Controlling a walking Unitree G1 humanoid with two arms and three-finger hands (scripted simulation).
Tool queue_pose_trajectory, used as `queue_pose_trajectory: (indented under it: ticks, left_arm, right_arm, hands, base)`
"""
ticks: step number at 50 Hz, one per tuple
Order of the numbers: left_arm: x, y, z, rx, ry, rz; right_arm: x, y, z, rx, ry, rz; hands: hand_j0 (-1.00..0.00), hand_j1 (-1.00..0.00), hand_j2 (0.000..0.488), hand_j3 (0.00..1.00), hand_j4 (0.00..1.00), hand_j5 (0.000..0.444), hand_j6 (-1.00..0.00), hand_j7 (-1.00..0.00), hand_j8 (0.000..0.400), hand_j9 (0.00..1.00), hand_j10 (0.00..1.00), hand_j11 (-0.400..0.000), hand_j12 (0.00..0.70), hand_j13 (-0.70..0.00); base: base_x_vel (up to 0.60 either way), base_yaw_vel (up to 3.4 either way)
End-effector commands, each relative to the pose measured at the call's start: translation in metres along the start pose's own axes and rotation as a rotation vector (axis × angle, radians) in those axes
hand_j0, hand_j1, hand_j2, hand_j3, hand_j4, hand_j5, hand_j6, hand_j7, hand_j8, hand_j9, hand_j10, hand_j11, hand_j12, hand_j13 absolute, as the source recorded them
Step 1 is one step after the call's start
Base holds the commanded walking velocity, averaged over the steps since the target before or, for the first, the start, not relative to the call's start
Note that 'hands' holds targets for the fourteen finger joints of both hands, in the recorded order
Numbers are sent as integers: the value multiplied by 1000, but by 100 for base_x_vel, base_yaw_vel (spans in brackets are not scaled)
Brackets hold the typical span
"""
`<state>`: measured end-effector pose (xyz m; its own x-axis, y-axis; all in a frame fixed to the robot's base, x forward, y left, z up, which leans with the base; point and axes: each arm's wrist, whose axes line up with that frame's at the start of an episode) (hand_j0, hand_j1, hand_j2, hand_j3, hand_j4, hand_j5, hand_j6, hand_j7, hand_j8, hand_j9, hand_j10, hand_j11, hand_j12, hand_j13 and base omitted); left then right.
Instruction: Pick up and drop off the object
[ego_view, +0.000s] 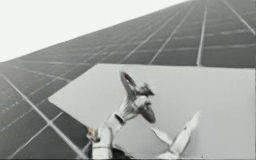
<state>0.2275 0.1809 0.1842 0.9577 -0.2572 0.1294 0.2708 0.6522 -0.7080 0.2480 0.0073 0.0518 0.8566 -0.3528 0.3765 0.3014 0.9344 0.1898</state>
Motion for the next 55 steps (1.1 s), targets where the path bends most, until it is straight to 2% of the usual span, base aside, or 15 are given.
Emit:
queue_pose_trajectory:
  ticks: [1, 5, 6, 7, 8, 9, 16, 25, 26, 27, 28, 34, 39, 45, 55]
  left_arm:
    - [-17, -31, -10, -111, 25, -57]
    - [-18, -39, -24, -122, 39, -55]
    - [-11, -35, -21, -121, 27, -58]
    - [-14, -37, -24, -111, 32, -54]
    - [-15, -38, -21, -103, 39, -59]
    - [-17, -37, -18, -105, 36, -57]
    - [-23, -23, -31, -64, 68, 8]
    - [-5, 12, -42, 46, 219, 147]
    - [5, 16, -45, 35, 259, 183]
    - [14, 28, -53, 45, 287, 199]
    - [10, 23, -64, 65, 310, 205]
    - [6, 37, -66, 52, 306, 255]
    - [-7, 42, -73, 54, 339, 252]
    - [-14, 31, -78, 26, 390, 221]
    - [-33, 26, -106, -3, 474, 183]
  right_arm:
    - [39, 69, -56, -122, -424, -37]
    - [41, 84, -41, -130, -442, -74]
    - [40, 81, -40, -112, -425, -10]
    - [49, 74, -44, -58, -396, 91]
    - [41, 65, -37, -61, -352, 177]
    - [54, 51, -19, -89, -302, 283]
    - [41, 49, -47, 267, 162, 184]
    - [65, -47, -2, 274, 243, -93]
    - [70, -50, -3, 267, 252, -113]
    - [66, -56, -11, 279, 251, -181]
    - [59, -59, -13, 276, 227, -284]
    - [60, -78, -44, -3, -106, -246]
    - [105, -113, -46, -122, -369, 199]
    - [80, -108, -28, -155, -477, 30]
    - [104, -132, -22, 219, -607, 201]
  hands:
    - [-1000, -1000, 0, 0, 0, 0, -1000, -1000, 400, 0, 0, 0, 700, 0]
    - [-1000, -1000, 0, 0, 157, 78, -1000, -1000, 400, 0, 157, -63, 700, -110]
    - [-1000, -1000, 0, 0, 647, 323, -1000, -1000, 400, 0, 647, -259, 700, -453]
    - [-1000, -1000, 0, 112, 1000, 444, -1000, -1000, 400, 112, 1000, -400, 700, -700]
    - [-1000, -1000, 0, 931, 1000, 34, -1000, -1000, 400, 931, 1000, -400, 700, -700]
    - [-1000, -1000, 0, 989, 1000, 5, -1000, -1000, 400, 989, 1000, -400, 700, -700]
    - [-1000, -1000, 0, 1000, 1000, 0, -1000, -1000, 400, 1000, 1000, -400, 700, -700]
    - [-989, -1000, 5, 1000, 1000, 0, -989, -1000, 400, 1000, 1000, -400, 700, -700]
    - [-688, -1000, 156, 1000, 1000, 0, -688, -1000, 400, 1000, 1000, -400, 700, -700]
    - [-23, -1000, 488, 1000, 1000, 0, -23, -1000, 400, 1000, 1000, -400, 700, -700]
    - [0, 0, 0, 1000, 1000, 0, 0, 0, 0, 1000, 1000, -400, 0, -700]
    - [0, 0, 0, 1000, 1000, 0, 0, 0, 0, 1000, 1000, -400, 0, -700]
    - [0, 0, 0, 1000, 1000, 0, 0, 0, 0, 1000, 1000, -400, 0, -700]
    - [0, 0, 0, 1000, 1000, 0, 0, 0, 0, 1000, 1000, -400, 0, -700]
    - [0, 0, 0, 1000, 1000, 0, 0, 0, 0, 1000, 1000, -400, 0, -700]
  base:
    - [0, 0]
    - [0, 0]
    - [0, 0]
    - [0, 0]
    - [0, 0]
    - [0, 0]
    - [0, 0]
    - [0, 0]
    - [0, 0]
    - [0, 0]
    - [0, 0]
    - [0, 0]
    - [0, 0]
    - [0, 0]
    - [0, 0]
